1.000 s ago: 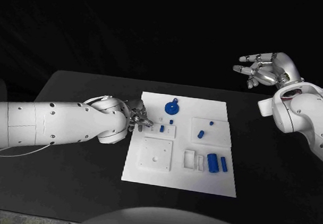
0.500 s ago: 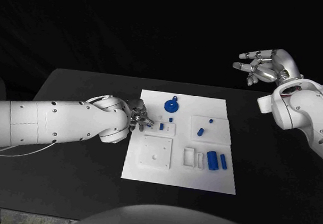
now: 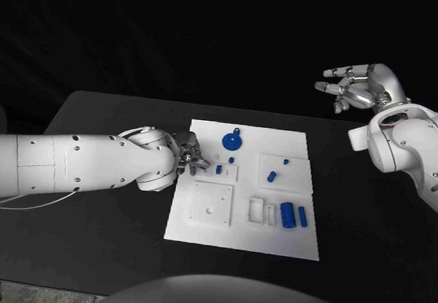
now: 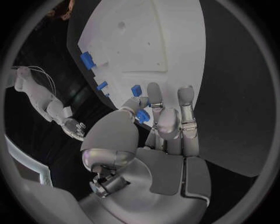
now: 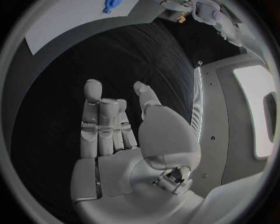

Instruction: Assemble the parts on the task board

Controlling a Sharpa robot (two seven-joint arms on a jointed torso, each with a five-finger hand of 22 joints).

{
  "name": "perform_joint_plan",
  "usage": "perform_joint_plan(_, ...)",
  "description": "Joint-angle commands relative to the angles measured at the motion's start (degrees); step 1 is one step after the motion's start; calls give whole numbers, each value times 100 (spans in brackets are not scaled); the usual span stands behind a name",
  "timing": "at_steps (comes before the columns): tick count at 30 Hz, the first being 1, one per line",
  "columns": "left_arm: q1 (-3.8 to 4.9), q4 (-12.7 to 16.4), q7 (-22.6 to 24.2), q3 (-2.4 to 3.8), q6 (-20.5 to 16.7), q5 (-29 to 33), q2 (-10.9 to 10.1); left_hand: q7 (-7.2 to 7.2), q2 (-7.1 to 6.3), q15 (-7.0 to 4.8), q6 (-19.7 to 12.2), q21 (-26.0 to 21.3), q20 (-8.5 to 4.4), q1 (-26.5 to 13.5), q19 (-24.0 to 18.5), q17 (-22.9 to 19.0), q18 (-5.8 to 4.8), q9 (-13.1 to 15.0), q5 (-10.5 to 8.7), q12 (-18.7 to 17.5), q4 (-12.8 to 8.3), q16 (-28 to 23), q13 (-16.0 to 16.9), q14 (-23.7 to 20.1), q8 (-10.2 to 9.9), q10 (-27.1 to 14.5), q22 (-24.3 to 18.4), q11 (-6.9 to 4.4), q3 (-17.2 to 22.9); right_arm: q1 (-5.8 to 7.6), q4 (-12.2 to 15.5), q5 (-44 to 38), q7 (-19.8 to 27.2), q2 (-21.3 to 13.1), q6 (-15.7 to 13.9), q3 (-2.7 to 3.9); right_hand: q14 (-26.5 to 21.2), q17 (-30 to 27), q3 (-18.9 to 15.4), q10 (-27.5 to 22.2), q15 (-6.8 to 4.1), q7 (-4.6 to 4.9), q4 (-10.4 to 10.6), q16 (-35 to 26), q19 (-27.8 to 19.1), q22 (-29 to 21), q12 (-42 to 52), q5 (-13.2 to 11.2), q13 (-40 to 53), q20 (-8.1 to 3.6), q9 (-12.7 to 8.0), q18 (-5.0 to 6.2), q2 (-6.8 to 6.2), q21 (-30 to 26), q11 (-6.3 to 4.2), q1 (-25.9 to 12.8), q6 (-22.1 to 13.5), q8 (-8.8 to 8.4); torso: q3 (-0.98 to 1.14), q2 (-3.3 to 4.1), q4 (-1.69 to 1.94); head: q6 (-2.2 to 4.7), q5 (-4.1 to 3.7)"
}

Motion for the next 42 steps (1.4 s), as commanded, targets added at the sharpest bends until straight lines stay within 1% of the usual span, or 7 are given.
perform_joint_plan(1,-8,-10,14,2,26,-130,37,-358,33,4,329,18,-7,23,21,7,23,-5,13,-18,-163,-32,7,23,24,33,95,-8,179,2,3,-49,33,4,85,4,-11,5,18,10,-27,-16,-19,30,182,114,37,25,4,14,-6,47,16,16,-24,-31,42,-18,1,1,-2,-6,-3)
perform_joint_plan(16,-41,-54,6,3,127,-254,122,-355,36,4,332,19,-7,33,18,6,21,-21,9,-23,-166,-44,11,21,13,29,95,-6,177,2,-7,-52,31,5,95,4,-6,7,21,12,-28,-17,-16,32,184,118,36,24,0,13,-6,46,19,31,-25,-36,43,-18,3,1,0,-6,-11)
perform_joint_plan(27,-51,-88,-15,3,221,-295,143,-351,37,6,323,16,-7,35,12,-8,20,-23,2,-25,-167,-59,14,15,13,22,95,-2,173,2,-14,-52,29,10,101,4,-6,7,21,12,-28,-17,-16,32,184,118,36,24,0,13,-6,46,19,31,-25,-36,43,-18,0,1,3,-6,-22)
perform_joint_plan(42,-59,-116,-60,3,295,-340,149,-349,39,7,316,16,-7,41,10,-9,19,-25,1,-25,-172,-64,17,14,14,16,95,0,173,2,-27,-52,32,14,106,4,-6,7,21,12,-28,-17,-16,32,184,118,36,24,0,13,-6,46,19,31,-25,-36,43,-18,1,2,1,-6,-15)
